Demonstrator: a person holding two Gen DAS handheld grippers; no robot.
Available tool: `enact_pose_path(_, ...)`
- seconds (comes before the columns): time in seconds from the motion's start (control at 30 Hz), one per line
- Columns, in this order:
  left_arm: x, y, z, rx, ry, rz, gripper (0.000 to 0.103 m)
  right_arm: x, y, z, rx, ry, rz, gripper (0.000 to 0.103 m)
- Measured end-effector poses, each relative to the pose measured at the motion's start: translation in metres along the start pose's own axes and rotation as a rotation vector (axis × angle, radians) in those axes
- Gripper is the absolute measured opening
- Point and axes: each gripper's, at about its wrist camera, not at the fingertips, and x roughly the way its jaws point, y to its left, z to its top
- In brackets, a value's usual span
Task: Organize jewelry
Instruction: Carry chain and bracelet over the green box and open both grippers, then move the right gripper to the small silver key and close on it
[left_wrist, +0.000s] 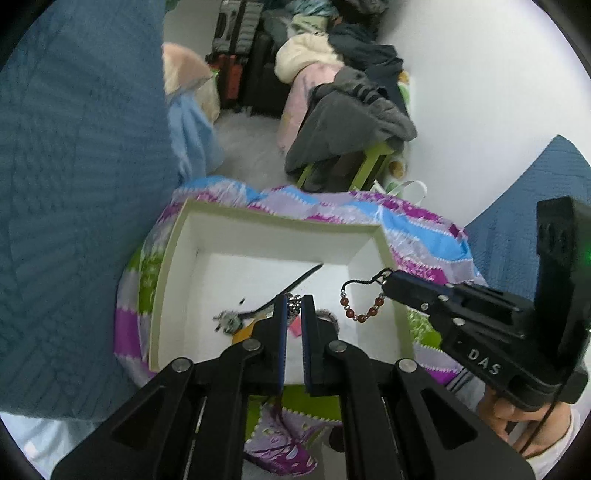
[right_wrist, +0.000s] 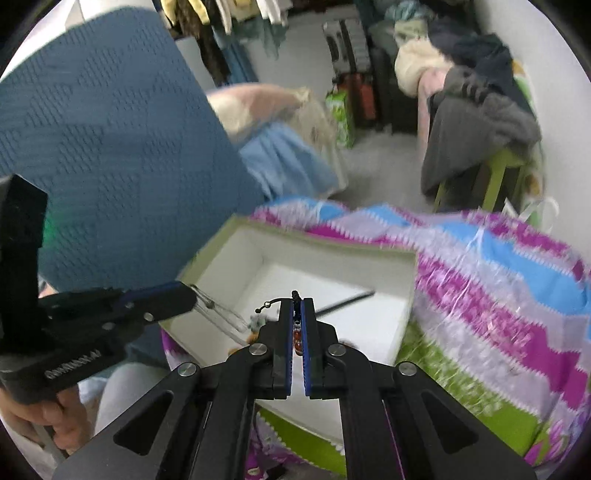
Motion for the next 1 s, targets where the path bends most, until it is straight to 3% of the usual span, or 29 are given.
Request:
enact_pose_path(0.13, 0.002, 0.002, -0.006, -0.011, 0.011, 0.001, 0.007, 0.013, -0.003, -0.012, 0.003, 0.054, 0.025, 0.009)
enact_pose_path(0.2, -0.002, 0.003, -0.006, -0.02, -0.002, -0.014, 0.007, 0.011, -0.003, -0.012, -0.004, 0.053, 0.028, 0.03)
enact_pose_path(0.3, -0.006, 0.0, -0.003, -0.028, -0.009, -0.025, 0.01, -0.002, -0.006, -0.009, -0.015, 0.018, 0.026, 0.036)
enact_pose_path(0.37, -0.012, -0.006, 0.0, -0.027, -0.028, -0.016, 0.038, -0.016, -0.009, -0.004, -0.024, -0.011, 0.017, 0.038)
enact_pose_path(0.43, -0.021, -0.012, 0.002, -0.019, -0.068, -0.011, 0.048, -0.03, -0.012, 0.001, -0.031, -0.047, 0.015, 0.042)
enact_pose_path(0.5, -0.028, -0.021, 0.005, -0.007, -0.088, -0.019, 0.048, -0.048, -0.018, 0.006, -0.037, -0.089, 0.01, 0.055)
enact_pose_path(0.67, -0.039, -0.047, 0.011, 0.008, -0.134, -0.044, 0.048, -0.099, -0.037, 0.012, -0.039, -0.197, -0.024, 0.059)
enact_pose_path(0.77, -0.042, -0.066, 0.013, 0.021, -0.153, -0.065, 0.048, -0.126, -0.05, 0.01, -0.046, -0.257, -0.059, 0.071)
enact_pose_path(1.0, -0.028, -0.109, 0.012, 0.028, -0.161, -0.12, 0.048, -0.162, -0.088, -0.007, -0.022, -0.33, -0.119, 0.071)
